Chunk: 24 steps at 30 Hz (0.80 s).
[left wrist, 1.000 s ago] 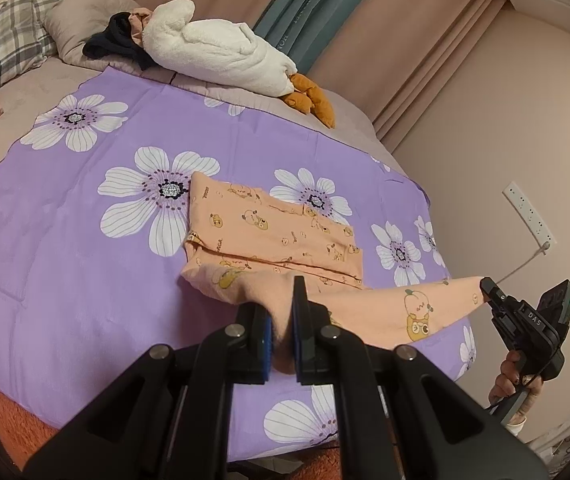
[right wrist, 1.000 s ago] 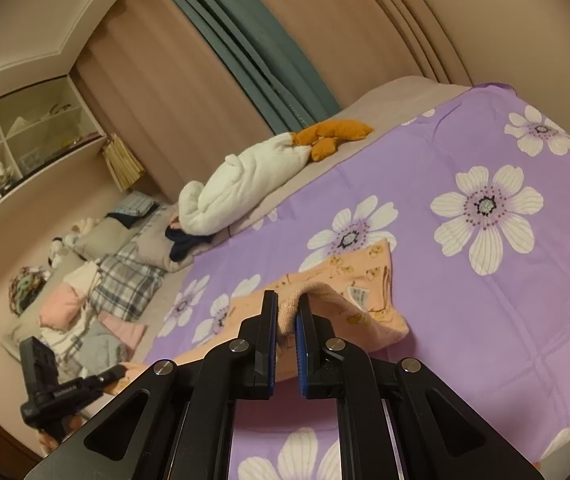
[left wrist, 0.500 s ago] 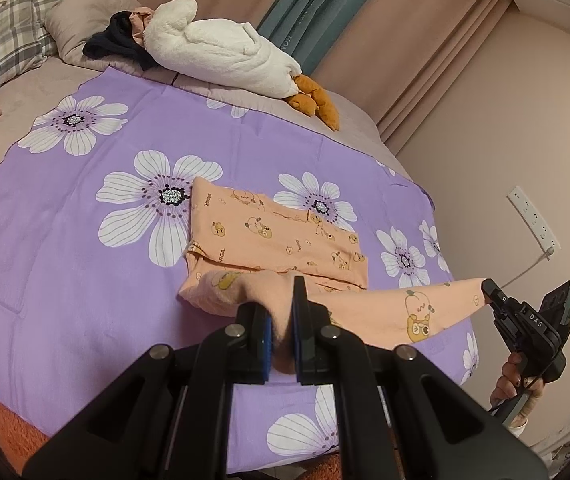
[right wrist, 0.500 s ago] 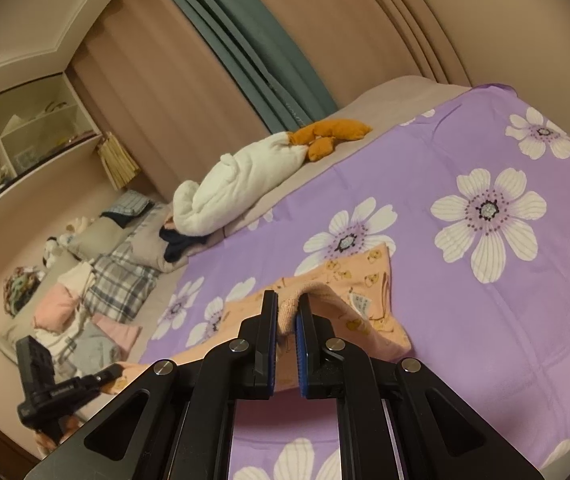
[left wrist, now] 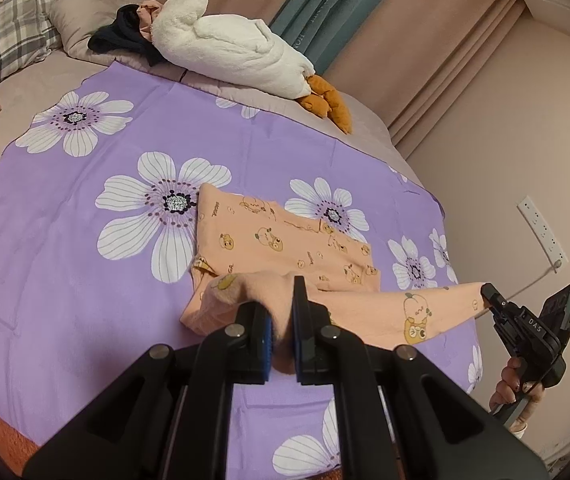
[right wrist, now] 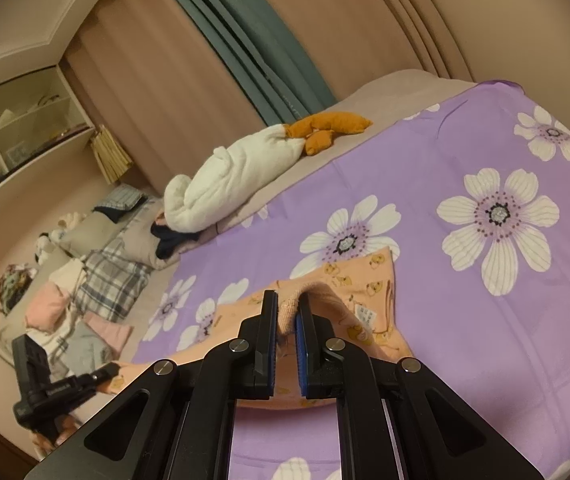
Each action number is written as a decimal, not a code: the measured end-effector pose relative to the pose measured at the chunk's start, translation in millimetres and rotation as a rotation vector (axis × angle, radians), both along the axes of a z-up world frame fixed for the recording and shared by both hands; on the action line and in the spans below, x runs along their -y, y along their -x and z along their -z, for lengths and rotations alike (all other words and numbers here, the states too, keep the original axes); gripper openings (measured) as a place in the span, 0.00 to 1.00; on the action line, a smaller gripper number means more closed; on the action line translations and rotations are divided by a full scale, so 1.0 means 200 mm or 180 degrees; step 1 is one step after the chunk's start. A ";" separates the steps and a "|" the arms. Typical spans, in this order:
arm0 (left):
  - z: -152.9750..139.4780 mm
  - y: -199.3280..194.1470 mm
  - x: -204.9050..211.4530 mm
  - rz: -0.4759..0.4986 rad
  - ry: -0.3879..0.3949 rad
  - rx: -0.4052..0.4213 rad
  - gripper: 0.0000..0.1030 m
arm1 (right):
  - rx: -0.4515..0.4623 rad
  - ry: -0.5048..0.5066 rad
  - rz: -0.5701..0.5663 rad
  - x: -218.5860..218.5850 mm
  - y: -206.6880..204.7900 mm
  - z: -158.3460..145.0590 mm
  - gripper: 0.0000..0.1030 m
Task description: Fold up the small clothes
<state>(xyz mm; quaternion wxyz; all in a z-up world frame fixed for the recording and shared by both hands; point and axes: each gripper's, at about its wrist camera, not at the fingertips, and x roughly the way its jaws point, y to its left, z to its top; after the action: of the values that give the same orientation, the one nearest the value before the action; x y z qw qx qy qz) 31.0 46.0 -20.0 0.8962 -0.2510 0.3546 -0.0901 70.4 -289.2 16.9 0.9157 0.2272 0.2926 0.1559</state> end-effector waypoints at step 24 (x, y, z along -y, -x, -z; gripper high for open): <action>0.11 -0.33 0.01 0.0004 -0.0114 -0.0171 0.07 | -0.0203 0.0124 0.0152 -0.01 -0.26 0.10 0.10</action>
<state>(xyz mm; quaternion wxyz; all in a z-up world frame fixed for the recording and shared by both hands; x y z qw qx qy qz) 97.3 44.6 -42.3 0.8907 -0.2370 0.3802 -0.0774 123.0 -287.7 -3.0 0.9136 0.2211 0.3191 0.1209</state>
